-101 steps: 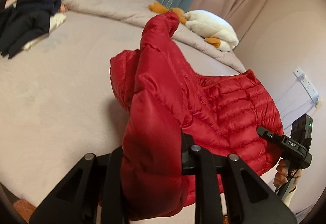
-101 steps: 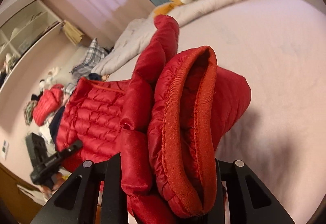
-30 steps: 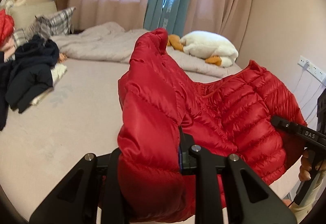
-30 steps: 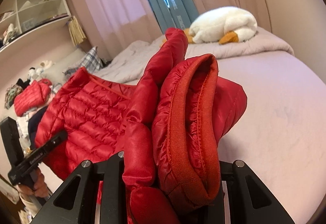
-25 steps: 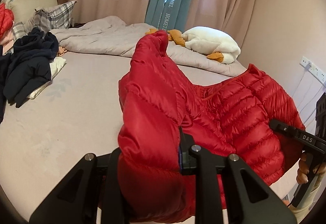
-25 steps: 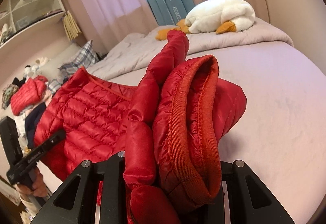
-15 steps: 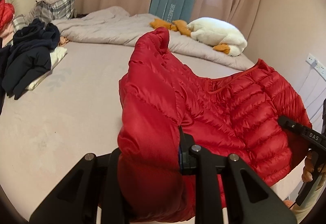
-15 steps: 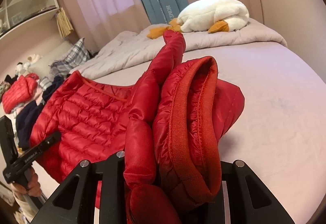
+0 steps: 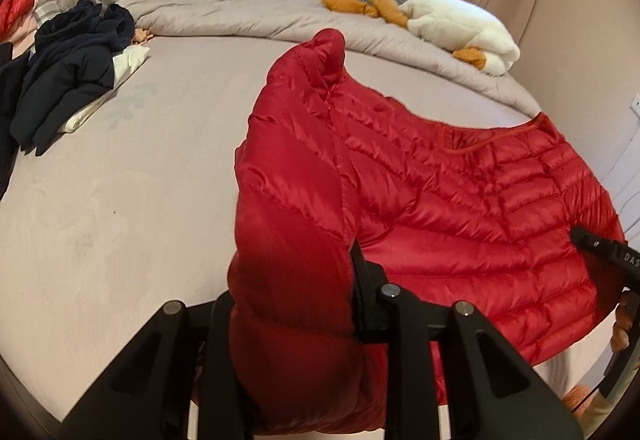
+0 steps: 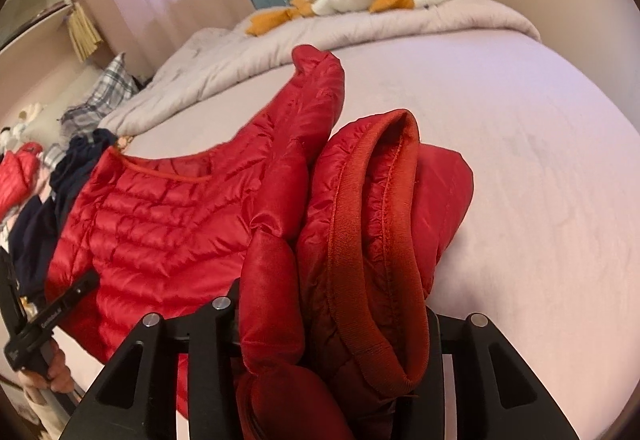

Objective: Fold large clothes
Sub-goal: 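Lay the jacket down flat and open both tools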

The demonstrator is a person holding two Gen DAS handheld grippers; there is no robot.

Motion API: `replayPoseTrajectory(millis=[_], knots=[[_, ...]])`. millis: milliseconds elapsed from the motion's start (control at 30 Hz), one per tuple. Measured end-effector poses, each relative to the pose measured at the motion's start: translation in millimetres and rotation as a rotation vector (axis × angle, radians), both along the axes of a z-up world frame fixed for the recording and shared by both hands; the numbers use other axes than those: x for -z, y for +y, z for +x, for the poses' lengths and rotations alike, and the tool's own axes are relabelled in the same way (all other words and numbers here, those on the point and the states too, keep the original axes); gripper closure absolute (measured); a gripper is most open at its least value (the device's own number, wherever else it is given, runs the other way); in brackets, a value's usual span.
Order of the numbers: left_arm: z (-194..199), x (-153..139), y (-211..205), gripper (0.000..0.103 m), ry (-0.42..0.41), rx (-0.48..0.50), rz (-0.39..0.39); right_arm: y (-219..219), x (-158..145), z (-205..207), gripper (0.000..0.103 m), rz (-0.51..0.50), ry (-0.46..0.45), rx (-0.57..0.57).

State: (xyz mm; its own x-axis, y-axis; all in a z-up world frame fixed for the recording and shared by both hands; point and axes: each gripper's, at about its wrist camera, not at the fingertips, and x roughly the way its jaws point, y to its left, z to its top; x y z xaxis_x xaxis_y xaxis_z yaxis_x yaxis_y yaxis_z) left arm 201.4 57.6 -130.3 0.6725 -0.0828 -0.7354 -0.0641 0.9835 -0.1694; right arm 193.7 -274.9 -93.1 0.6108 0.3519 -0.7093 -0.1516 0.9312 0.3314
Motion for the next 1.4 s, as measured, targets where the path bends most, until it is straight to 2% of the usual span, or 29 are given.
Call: replayPoseTrajectory(millis=[167, 333, 400, 767, 867, 933, 1000, 1167, 1400], knots=[[2.8, 14.4, 2.0, 0.07, 0.052, -0.004, 0.013, 0.1, 7.7, 4.7, 0.055, -0.038, 0.039, 0.017], [6.4, 25.0, 6.1, 0.056, 0.097, -0.015, 0.006, -2.8, 14.8, 9.9, 0.049, -0.045, 0.078, 0.028], [6.7, 27.9, 6.4, 0.049, 0.104, -0.025, 0.015, -2.6, 17.0, 10.6, 0.045, -0.059, 0.085, 0.036], [10.8, 40.2, 7.1, 0.03, 0.127, -0.03, 0.043, -6.9, 29.8, 18.6, 0.025, -0.084, 0.132, 0.06], [11.9, 43.8, 7.8, 0.021, 0.132, -0.04, 0.054, -5.6, 31.4, 21.0, 0.016, -0.09, 0.143, 0.071], [12.8, 45.6, 9.8, 0.013, 0.139, -0.055, 0.059, -6.4, 32.4, 22.6, 0.013, -0.1, 0.15, 0.083], [13.7, 47.7, 13.7, 0.009, 0.146, -0.066, 0.05, -6.9, 32.1, 23.0, 0.013, -0.095, 0.153, 0.083], [12.8, 47.8, 18.7, 0.006, 0.171, -0.081, -0.001, -8.1, 31.8, 22.8, 0.008, -0.114, 0.153, 0.1], [2.1, 29.5, 17.5, 0.007, 0.127, -0.104, 0.035, -7.4, 22.8, 17.4, 0.008, -0.17, 0.112, 0.113]])
